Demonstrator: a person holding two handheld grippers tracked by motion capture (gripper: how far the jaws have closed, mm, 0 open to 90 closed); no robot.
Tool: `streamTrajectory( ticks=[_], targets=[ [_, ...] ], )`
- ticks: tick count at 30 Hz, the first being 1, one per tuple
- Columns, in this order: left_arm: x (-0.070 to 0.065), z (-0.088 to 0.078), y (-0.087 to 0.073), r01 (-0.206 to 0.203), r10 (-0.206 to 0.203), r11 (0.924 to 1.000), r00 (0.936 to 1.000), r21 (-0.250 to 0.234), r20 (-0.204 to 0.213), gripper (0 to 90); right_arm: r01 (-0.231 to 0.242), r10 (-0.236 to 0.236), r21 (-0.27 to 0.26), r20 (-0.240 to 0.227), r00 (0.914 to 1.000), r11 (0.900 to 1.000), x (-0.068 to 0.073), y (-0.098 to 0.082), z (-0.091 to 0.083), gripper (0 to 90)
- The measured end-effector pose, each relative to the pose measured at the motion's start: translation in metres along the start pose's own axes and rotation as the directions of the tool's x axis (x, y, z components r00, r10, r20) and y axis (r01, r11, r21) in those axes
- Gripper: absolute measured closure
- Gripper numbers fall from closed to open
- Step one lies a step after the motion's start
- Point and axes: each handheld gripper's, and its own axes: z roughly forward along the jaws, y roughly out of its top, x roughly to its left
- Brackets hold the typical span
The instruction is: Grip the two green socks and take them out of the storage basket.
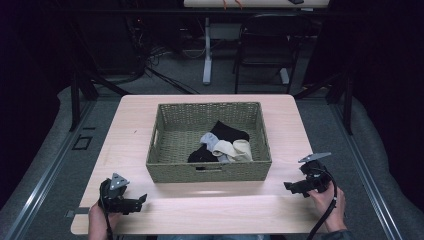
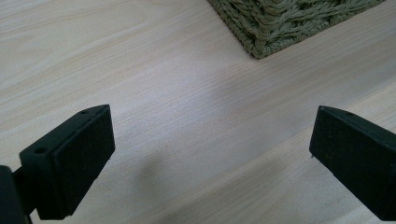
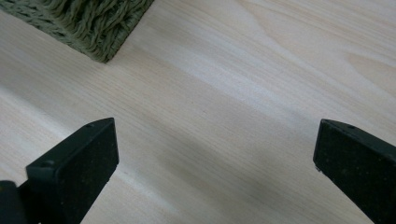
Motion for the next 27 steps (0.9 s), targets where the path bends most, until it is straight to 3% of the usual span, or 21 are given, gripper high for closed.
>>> streamTrajectory(
  ticks=[12,17,27],
  targets=[
    [0.001,0.001,0.001,0.0,0.0,1.0,1.0,0.007,-0.009,0.0,0.015,-0.015,-0.009,0.013,0.9998,1.0,0.002,0.001,-0.003,0.0],
    [0.001,0.006,0.005,0.001,0.0,0.9997,0.9999,0.022,-0.014,0.0,0.001,0.0,-0.009,0.005,1.0,1.0,-0.001,-0.002,-0.003,0.0],
    [-0.004,-0.001,0.003,-0.017,0.017,0.9997,0.9998,-0.015,0.01,0.0,-0.004,0.005,-0.034,0.034,0.9994,0.999,0.003,0.003,-0.016,0.0]
  ],
)
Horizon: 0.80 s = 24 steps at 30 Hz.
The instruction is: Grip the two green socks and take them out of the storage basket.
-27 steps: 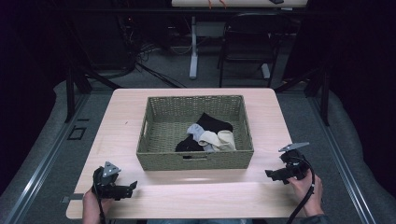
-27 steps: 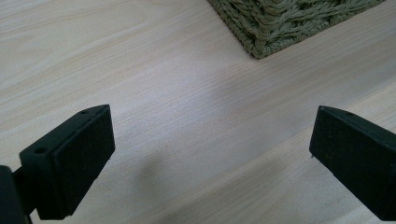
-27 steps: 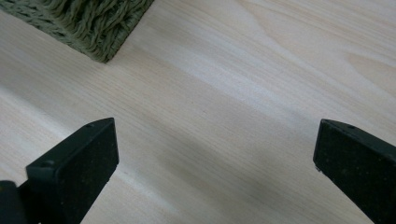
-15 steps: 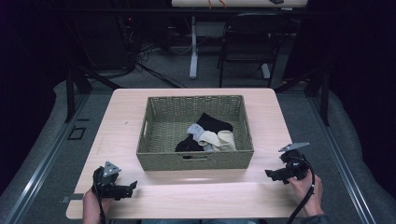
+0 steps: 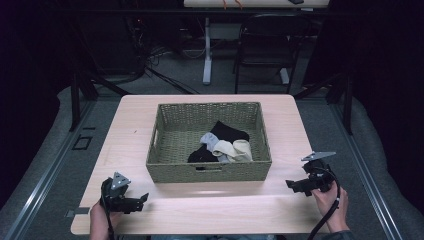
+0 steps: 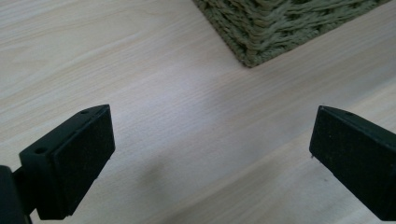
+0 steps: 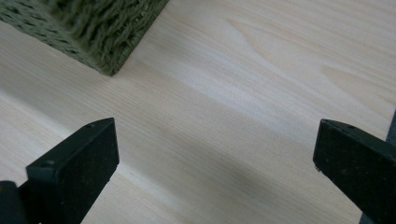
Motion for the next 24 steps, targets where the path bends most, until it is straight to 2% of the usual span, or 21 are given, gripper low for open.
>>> streamTrajectory(
  ticks=[4,5,7,8,9,11,14,15,17,18,20,24],
  targets=[
    [-0.002,-0.002,0.0,-0.019,0.019,0.9998,0.9998,-0.01,0.006,0.0,0.019,-0.019,-0.013,0.021,0.9996,1.0,0.006,0.006,-0.01,0.0],
    [-0.001,-0.001,0.0,-0.018,0.018,0.9998,0.9998,-0.007,0.006,0.0,0.018,-0.018,-0.038,0.007,0.9998,0.999,0.008,0.013,-0.019,0.0],
    [0.0,0.0,0.0,-0.011,0.011,0.9999,0.9999,-0.006,0.006,0.0,-0.001,-0.001,-0.077,-0.018,0.9998,0.997,0.007,0.019,-0.025,0.0],
    [0.0,0.0,0.0,-0.011,0.011,0.9999,0.9999,-0.006,0.006,0.0,-0.001,-0.001,-0.077,-0.018,0.9998,0.997,0.007,0.019,-0.025,0.0],
    [0.001,0.0,0.0,-0.01,0.01,0.9999,0.9999,-0.01,0.003,0.0,-0.008,0.004,-0.082,-0.047,0.9989,0.997,0.006,0.028,-0.032,0.0],
    [0.002,0.001,0.001,-0.008,0.008,0.9999,1.0,-0.014,0.005,0.0,-0.012,0.006,-0.081,-0.071,0.9974,0.997,0.005,0.037,-0.038,0.0],
    [0.004,0.004,0.001,-0.005,0.005,1.0,1.0,0.0,0.007,0.0,-0.012,0.003,-0.097,-0.085,0.9964,0.995,0.004,0.046,-0.043,0.0],
    [0.004,0.003,0.001,0.005,-0.005,1.0,0.9999,-0.006,0.009,0.0,-0.005,-0.005,-0.099,-0.1,0.995,0.995,0.004,0.056,-0.047,0.0],
    [0.003,0.002,0.002,0.008,-0.008,0.9998,1.0,-0.019,0.005,0.0,-0.002,-0.009,-0.101,-0.103,0.9947,0.995,0.004,0.059,-0.049,0.0],
    [0.003,0.002,0.002,0.0,0.0,0.9999,1.0,-0.017,0.006,0.0,0.015,-0.028,-0.117,-0.115,0.993,0.993,0.008,0.07,-0.054,0.0],
    [0.003,0.003,0.001,-0.002,0.002,1.0,0.9999,-0.004,0.012,0.0,0.03,-0.045,-0.12,-0.13,0.9905,0.992,0.011,0.078,-0.058,0.0],
    [0.004,0.0,-0.001,0.007,-0.006,0.9998,1.0,-0.017,0.005,0.0,0.062,-0.083,-0.131,-0.158,0.984,0.989,0.021,0.099,-0.064,0.0]
  ],
)
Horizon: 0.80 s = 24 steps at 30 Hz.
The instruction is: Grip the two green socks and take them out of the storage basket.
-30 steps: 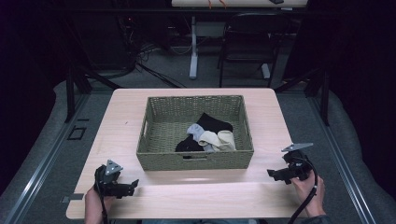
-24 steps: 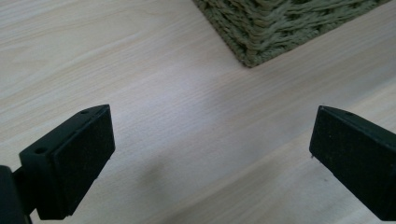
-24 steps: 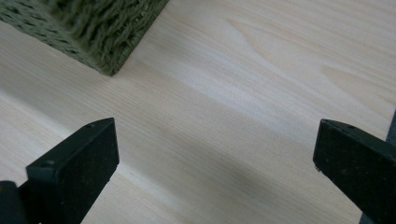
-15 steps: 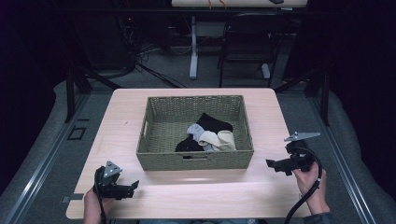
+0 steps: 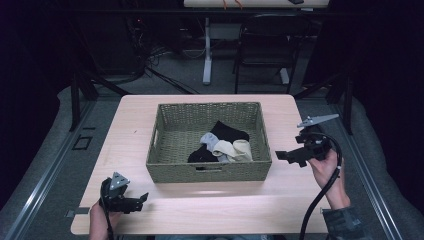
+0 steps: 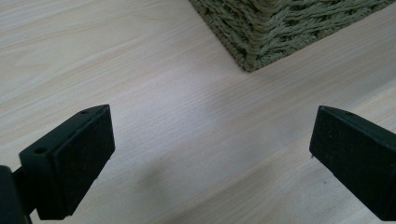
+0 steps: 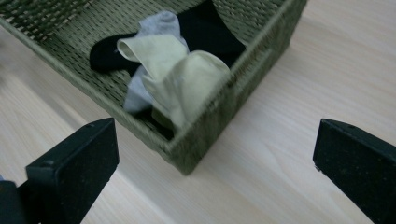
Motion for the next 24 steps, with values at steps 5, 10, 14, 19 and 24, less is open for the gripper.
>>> streamTrajectory(
  ticks=[5,10,14,19,24],
  targets=[
    [0.001,0.002,0.001,0.005,-0.005,0.9999,1.0,0.01,0.001,0.0,0.047,-0.046,0.029,-0.034,0.9984,0.998,0.012,0.03,0.008,0.1],
    [0.0,0.004,0.003,-0.001,0.0,1.0,1.0,0.006,0.005,0.0,0.102,-0.099,0.072,-0.044,0.9941,0.992,0.022,0.051,0.018,1.0],
    [0.001,0.005,0.003,-0.003,0.003,1.0,1.0,0.007,0.009,0.0,0.125,-0.121,0.098,-0.049,0.9915,0.987,0.027,0.066,0.03,2.5],
    [0.003,0.002,0.0,0.009,-0.009,0.9999,0.9999,0.007,0.005,0.0,0.13,-0.123,0.152,-0.059,0.9907,0.98,0.031,0.08,0.049,4.3],
    [0.003,0.001,-0.001,0.01,-0.01,0.9999,0.9999,0.007,0.003,0.0,0.143,-0.135,0.206,-0.052,0.9895,0.968,0.035,0.093,0.072,5.2]
  ],
)
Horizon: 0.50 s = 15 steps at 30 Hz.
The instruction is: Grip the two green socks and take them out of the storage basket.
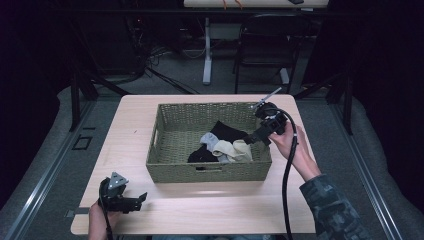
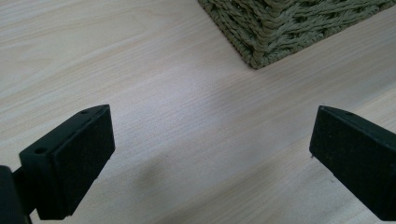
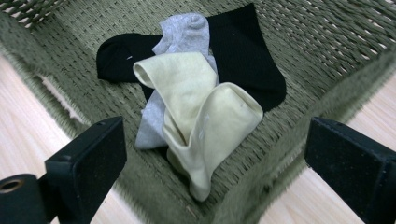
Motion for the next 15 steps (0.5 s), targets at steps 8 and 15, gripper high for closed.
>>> streamTrajectory(
  ticks=[8,15],
  targets=[
    [0.0,0.001,0.0,-0.005,0.005,1.0,1.0,-0.002,0.003,0.0,0.024,-0.026,0.092,0.024,0.9994,0.996,0.006,0.016,0.032,10.2],
    [-0.001,0.0,0.001,0.0,0.0,1.0,1.0,-0.004,0.0,0.0,0.029,-0.031,0.165,0.009,0.9995,0.986,0.009,0.021,0.052,23.0]
  ],
)
